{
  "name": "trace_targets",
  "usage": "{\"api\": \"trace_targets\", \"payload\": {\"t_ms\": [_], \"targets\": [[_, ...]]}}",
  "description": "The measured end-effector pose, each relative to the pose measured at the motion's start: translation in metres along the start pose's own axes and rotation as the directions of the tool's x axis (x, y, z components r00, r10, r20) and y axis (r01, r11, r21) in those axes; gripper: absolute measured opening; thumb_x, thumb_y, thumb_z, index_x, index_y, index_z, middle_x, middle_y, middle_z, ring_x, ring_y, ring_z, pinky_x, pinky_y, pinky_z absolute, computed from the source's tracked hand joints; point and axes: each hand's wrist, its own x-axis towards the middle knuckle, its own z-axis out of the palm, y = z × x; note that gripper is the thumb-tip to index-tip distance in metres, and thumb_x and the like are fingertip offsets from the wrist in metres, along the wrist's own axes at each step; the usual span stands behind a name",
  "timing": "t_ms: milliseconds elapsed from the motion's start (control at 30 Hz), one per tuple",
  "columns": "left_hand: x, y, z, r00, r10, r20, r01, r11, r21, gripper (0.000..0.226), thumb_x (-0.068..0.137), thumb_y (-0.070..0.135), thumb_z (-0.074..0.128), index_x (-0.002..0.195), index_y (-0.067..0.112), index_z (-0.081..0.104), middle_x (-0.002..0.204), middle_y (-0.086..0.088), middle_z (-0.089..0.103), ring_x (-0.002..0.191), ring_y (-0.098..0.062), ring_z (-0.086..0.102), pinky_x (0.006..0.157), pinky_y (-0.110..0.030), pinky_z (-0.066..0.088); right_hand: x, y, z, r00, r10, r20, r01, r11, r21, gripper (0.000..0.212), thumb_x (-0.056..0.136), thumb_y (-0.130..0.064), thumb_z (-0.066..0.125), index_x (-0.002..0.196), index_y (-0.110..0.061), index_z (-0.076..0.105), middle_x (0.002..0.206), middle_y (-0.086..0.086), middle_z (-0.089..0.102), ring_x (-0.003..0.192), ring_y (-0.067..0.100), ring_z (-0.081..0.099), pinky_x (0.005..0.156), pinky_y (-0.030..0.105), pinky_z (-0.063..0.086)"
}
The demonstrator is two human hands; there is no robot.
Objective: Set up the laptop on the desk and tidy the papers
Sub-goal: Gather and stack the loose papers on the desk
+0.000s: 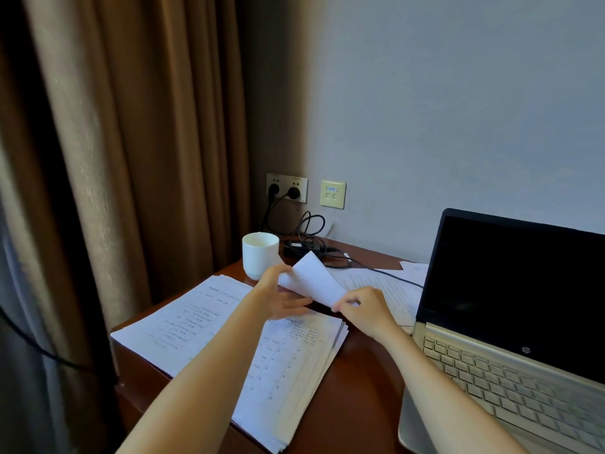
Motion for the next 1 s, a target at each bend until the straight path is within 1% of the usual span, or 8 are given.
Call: {"api": "trace_targets", "payload": {"t_ms": [67,167,300,400,567,733,833,1000], "targets": [[-0.003,-0.002,-0.004,0.999,-0.036,-0.003,0.036,0.999,-0.026,0.062,0.089,0.041,0.052,0.131,-0.003,0.037,0.121,-0.027,0.055,0.106,-0.041,0.056,0.085,-0.051,0.046,-0.004,-0.007,-0.003,0.996,0.036,0.084,-0.045,0.994,0.101,0.038,0.075,0.001,0.051,0.044,-0.014,0.067,0.051,-0.007,0.064,0.063,0.003,0.056,0.069,0.023,0.046],[-0.005,-0.004,-0.005,0.997,-0.014,-0.079,0.016,1.000,0.021,0.045,0.090,0.032,0.055,0.124,0.011,0.033,0.107,-0.020,0.049,0.102,-0.035,0.049,0.085,-0.047,0.044,-0.003,-0.015,-0.003,0.986,0.118,0.115,-0.153,0.909,0.388,0.040,0.073,0.000,0.047,0.035,-0.011,0.053,0.074,0.004,0.071,0.087,0.019,0.064,0.085,0.033,0.049],[-0.012,-0.009,0.003,1.000,0.002,-0.019,-0.001,0.999,0.040,0.025,0.092,0.003,0.049,0.110,0.009,0.035,0.093,-0.018,0.050,0.097,-0.034,0.049,0.089,-0.046,0.045,0.002,-0.020,0.004,0.988,0.153,0.033,-0.156,0.950,0.269,0.010,0.090,-0.020,0.052,0.091,-0.015,0.061,0.110,0.002,0.059,0.107,0.019,0.053,0.077,0.024,0.040],[-0.017,-0.012,0.008,0.999,-0.020,0.035,0.017,0.997,0.076,0.020,0.091,0.002,0.046,0.109,0.004,0.038,0.095,-0.020,0.052,0.088,-0.035,0.053,0.088,-0.048,0.043,0.002,-0.019,0.011,0.971,0.177,0.162,-0.203,0.967,0.156,0.053,0.089,-0.038,0.057,0.136,-0.022,0.038,0.143,-0.001,0.037,0.129,0.018,0.039,0.088,0.025,0.033],[-0.020,-0.024,0.014,0.998,0.003,0.070,-0.010,0.994,0.106,0.012,0.093,0.000,0.036,0.103,-0.002,0.042,0.100,-0.019,0.054,0.105,-0.036,0.049,0.091,-0.045,0.038,0.003,-0.014,0.022,0.956,0.226,0.187,-0.248,0.964,0.101,0.080,0.088,-0.047,0.056,0.150,-0.018,0.014,0.154,0.004,0.025,0.139,0.023,0.030,0.106,0.033,0.031],[-0.017,-0.029,0.018,0.997,0.062,0.052,-0.068,0.991,0.117,0.016,0.093,0.003,0.037,0.108,0.003,0.042,0.088,-0.014,0.055,0.078,-0.027,0.051,0.084,-0.041,0.039,0.005,-0.003,0.021,0.977,0.190,0.092,-0.196,0.978,0.064,0.041,0.097,-0.037,0.044,0.133,-0.017,0.045,0.131,0.002,0.051,0.123,0.022,0.046,0.087,0.023,0.036],[-0.018,-0.031,0.017,0.997,0.071,0.037,-0.076,0.987,0.142,0.018,0.092,0.003,0.040,0.109,0.006,0.038,0.089,-0.013,0.052,0.085,-0.028,0.051,0.085,-0.040,0.039,0.002,0.000,0.017,0.986,0.162,-0.027,-0.163,0.986,-0.018,0.025,0.099,-0.024,0.040,0.077,-0.017,0.048,0.077,-0.006,0.048,0.090,0.024,0.048,0.058,0.019,0.032],[-0.017,-0.027,0.017,0.996,0.089,0.011,-0.090,0.988,0.122,0.027,0.092,0.001,0.039,0.116,0.012,0.034,0.112,-0.016,0.047,0.104,-0.031,0.045,0.089,-0.043,0.040,-0.001,-0.005,0.009,0.971,0.124,-0.206,-0.142,0.987,-0.074,0.030,0.101,-0.019,0.036,0.086,-0.006,0.058,0.087,0.007,0.059,0.092,0.029,0.054,0.071,0.030,0.037]]}}
